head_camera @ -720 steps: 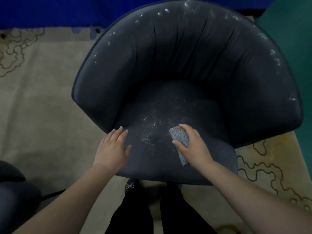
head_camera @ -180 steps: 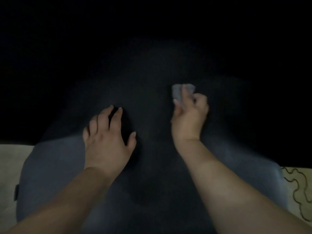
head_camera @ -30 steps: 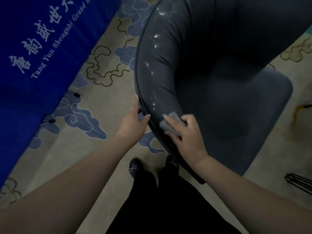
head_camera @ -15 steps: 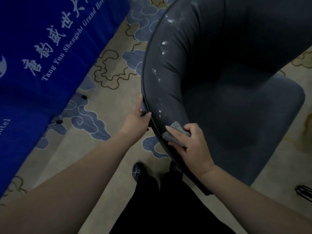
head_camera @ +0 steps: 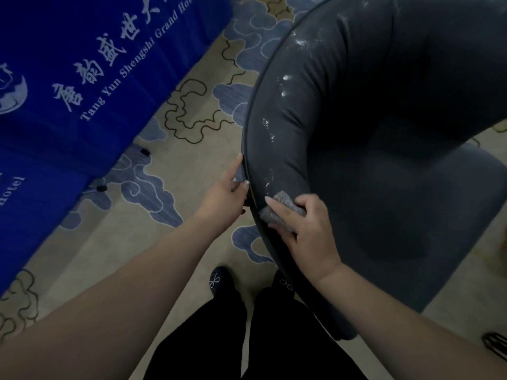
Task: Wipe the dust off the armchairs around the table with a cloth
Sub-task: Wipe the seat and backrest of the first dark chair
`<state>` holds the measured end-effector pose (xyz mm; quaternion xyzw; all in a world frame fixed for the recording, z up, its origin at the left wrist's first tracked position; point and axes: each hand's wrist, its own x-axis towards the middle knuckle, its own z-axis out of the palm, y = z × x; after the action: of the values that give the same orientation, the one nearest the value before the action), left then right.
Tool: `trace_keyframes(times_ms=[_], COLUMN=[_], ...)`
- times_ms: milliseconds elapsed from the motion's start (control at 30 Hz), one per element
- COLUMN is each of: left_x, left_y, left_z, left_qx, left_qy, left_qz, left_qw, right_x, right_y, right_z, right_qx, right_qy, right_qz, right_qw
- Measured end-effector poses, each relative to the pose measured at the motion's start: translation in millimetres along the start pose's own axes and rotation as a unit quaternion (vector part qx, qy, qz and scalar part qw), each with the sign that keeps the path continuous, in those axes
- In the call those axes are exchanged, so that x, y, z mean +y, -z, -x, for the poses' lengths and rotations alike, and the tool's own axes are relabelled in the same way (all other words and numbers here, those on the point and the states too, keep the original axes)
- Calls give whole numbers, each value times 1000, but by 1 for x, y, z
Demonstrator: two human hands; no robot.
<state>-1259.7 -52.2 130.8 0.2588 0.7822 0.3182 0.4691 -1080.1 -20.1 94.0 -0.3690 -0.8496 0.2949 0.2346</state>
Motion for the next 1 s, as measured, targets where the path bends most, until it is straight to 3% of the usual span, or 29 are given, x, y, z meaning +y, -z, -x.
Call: trace_keyframes(times_ms=[167, 333, 533, 733, 1000], left_x=[-4, -2, 4, 9, 23], left_y=[2, 4, 5, 9, 20], left_z=[-3, -6, -12, -17, -48], left_qx=[-2, -6, -6, -25, -61], left_qy=[8, -2, -10, 0, -24], left_qz=[1, 10, 17, 31, 51], left_qw=[1000, 1000, 1000, 999, 997], right_x=[0, 0, 2, -3, -6], right_y=[-11, -5, -15, -8, -19], right_z=[-52, -8, -78, -25, -93], right_qx=[18, 7, 19, 11, 43], right_qy=[-18, -34, -28, -37, -57], right_qz=[20, 8, 27, 8, 37], right_qw=[999, 999, 999, 999, 997])
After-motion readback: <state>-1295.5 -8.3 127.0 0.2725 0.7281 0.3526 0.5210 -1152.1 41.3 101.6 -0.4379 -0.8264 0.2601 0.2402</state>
